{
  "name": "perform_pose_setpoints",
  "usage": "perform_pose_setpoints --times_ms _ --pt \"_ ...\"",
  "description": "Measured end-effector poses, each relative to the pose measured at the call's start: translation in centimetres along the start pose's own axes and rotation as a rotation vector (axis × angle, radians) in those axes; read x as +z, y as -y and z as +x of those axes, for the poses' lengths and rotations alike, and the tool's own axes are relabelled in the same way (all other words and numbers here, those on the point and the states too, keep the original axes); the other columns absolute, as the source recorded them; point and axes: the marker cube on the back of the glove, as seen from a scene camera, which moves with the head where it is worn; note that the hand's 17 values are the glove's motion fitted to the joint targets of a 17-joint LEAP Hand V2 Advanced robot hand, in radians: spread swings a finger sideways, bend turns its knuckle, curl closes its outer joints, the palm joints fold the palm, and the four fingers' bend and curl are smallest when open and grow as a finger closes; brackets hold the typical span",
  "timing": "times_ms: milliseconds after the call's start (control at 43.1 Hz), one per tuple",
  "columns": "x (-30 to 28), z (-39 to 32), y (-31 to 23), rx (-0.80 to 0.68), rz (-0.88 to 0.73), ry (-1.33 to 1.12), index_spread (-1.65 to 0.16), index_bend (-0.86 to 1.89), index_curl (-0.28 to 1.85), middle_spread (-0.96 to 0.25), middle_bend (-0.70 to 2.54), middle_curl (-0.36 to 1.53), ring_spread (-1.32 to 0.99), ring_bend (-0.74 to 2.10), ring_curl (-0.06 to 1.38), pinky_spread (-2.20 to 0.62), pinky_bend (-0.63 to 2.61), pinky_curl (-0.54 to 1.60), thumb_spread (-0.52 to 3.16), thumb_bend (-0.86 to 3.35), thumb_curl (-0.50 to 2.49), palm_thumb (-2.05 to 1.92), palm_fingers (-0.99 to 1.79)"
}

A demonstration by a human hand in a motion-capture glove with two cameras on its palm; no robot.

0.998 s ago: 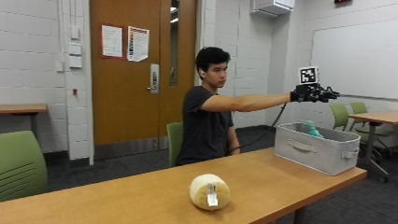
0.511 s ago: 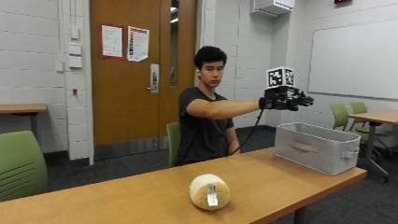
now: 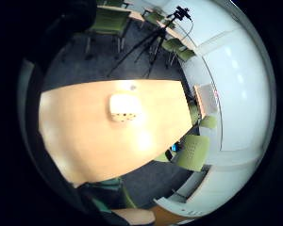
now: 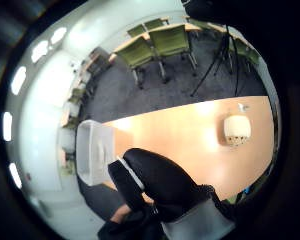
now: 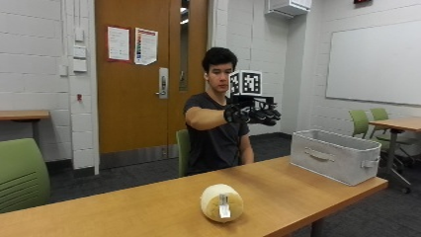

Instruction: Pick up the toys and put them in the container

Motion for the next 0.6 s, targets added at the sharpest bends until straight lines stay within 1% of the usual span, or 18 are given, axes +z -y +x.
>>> perform_pose_setpoints --times_ms 93,232,371,488,604 --pt "2.7 4.2 1.3 0.052 -0.015 -0.004 -0.33 0.16 0.34 -0.11 0.19 0.42 -0.26 0.36 0.28 -0.11 0.89 0.31 0.96 -0.10 0.18 -0.14 -0.05" --pt "7.0 7.9 2.5 0.084 -0.056 0.013 -0.34 0.17 0.34 -0.11 0.18 0.41 -0.27 0.33 0.28 -0.10 0.87 0.31 0.96 -0.10 0.17 -0.14 -0.04" --pt "11.3 10.4 3.4 0.067 -0.119 0.023 -0.35 0.17 0.35 -0.11 0.17 0.40 -0.28 0.31 0.28 -0.08 0.87 0.31 0.95 -0.10 0.16 -0.14 -0.04" --pt "15.1 11.3 2.9 0.113 -0.172 0.056 -0.35 0.16 0.34 -0.12 0.17 0.39 -0.28 0.29 0.28 -0.07 0.88 0.32 0.95 -0.10 0.15 -0.14 -0.05" --pt "18.2 12.1 2.7 0.111 -0.195 0.051 -0.36 0.14 0.33 -0.12 0.17 0.38 -0.28 0.26 0.29 -0.05 0.91 0.33 0.94 -0.10 0.15 -0.13 -0.07"
